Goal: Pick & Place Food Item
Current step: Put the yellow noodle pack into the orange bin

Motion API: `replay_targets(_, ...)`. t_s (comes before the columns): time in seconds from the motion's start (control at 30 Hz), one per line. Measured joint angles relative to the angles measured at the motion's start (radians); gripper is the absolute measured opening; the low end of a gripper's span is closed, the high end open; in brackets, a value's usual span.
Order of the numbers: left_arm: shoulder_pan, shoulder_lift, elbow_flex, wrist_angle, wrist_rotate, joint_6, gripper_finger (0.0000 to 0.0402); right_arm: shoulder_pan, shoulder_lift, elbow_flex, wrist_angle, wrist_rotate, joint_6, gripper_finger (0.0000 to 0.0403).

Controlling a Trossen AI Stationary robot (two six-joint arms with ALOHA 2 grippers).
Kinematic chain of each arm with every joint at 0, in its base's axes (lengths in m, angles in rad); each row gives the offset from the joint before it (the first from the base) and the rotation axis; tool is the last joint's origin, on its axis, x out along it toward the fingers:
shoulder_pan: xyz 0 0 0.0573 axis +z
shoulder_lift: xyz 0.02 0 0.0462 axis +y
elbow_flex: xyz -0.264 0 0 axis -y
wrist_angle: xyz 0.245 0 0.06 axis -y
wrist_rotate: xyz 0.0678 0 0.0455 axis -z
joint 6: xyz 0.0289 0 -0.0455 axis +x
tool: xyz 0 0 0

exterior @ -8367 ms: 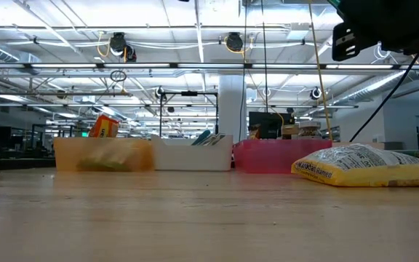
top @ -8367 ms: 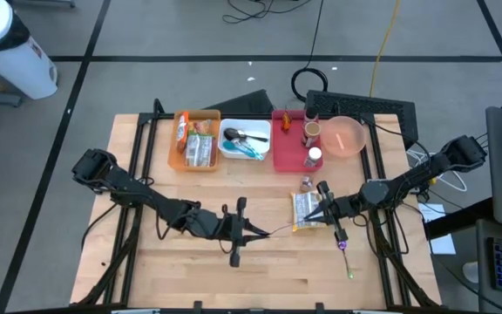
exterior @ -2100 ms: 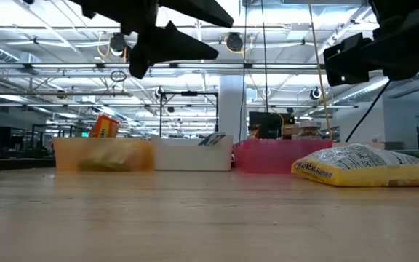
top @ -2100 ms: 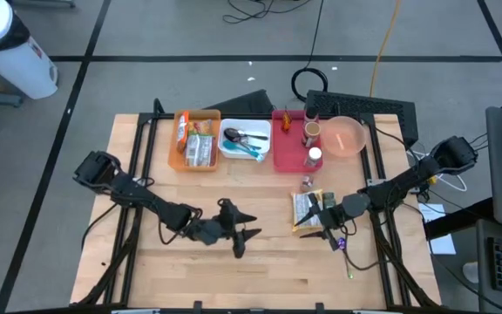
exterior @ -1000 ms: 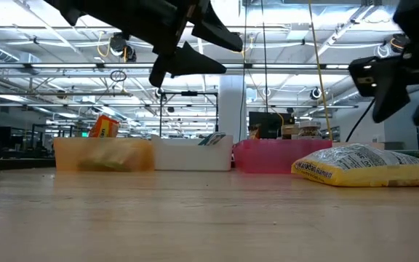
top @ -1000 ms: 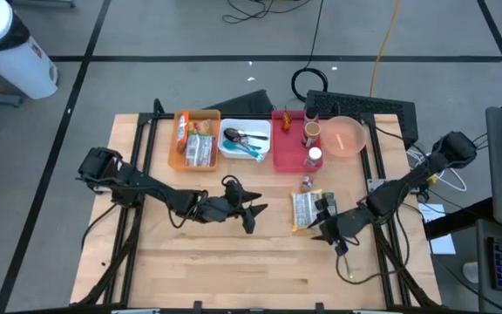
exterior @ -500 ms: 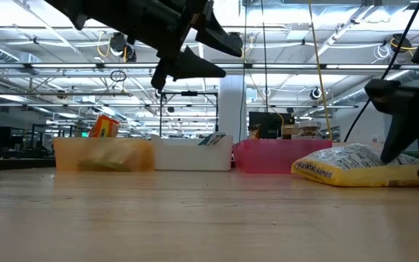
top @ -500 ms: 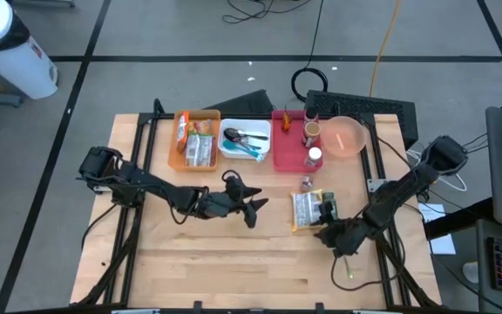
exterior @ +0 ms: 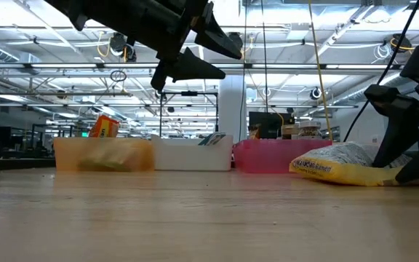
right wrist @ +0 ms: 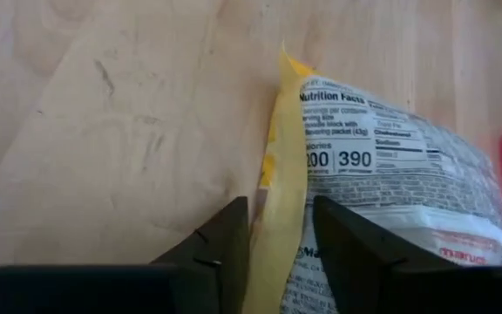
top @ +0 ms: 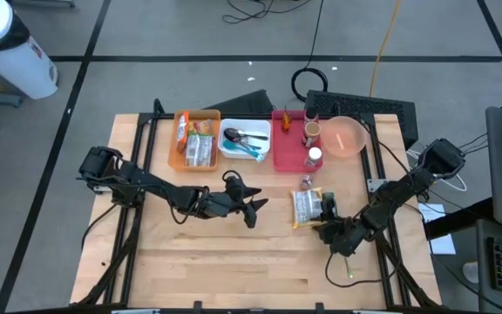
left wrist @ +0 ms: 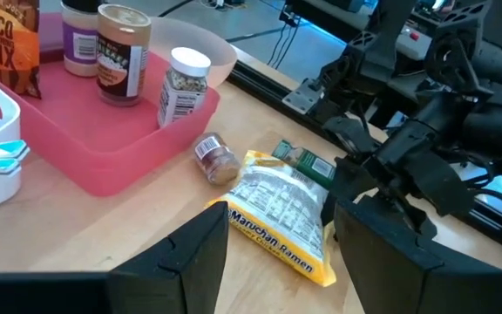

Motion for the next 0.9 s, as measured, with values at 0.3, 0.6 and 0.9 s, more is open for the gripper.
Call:
replay_targets(0.3,0.021,0.0,0.0,0.011,0.0,0.005,0.0218,0.0,-0.001,0.0,-0.076,-0.001,0.074,0.0011)
replay_targets(0.6,0.053,0.0,-0.001,0.034,0.113,0.033,0.0218,0.0,-0.001,0.0,-0.076,0.013,0.089,0.0002)
replay_targets(0.9,0.019,0.0,0.001,0.266,0.45,0.384,0.0218,-0.031,-0.006,0.015,0.122,-0.095,-0.076,0.0001)
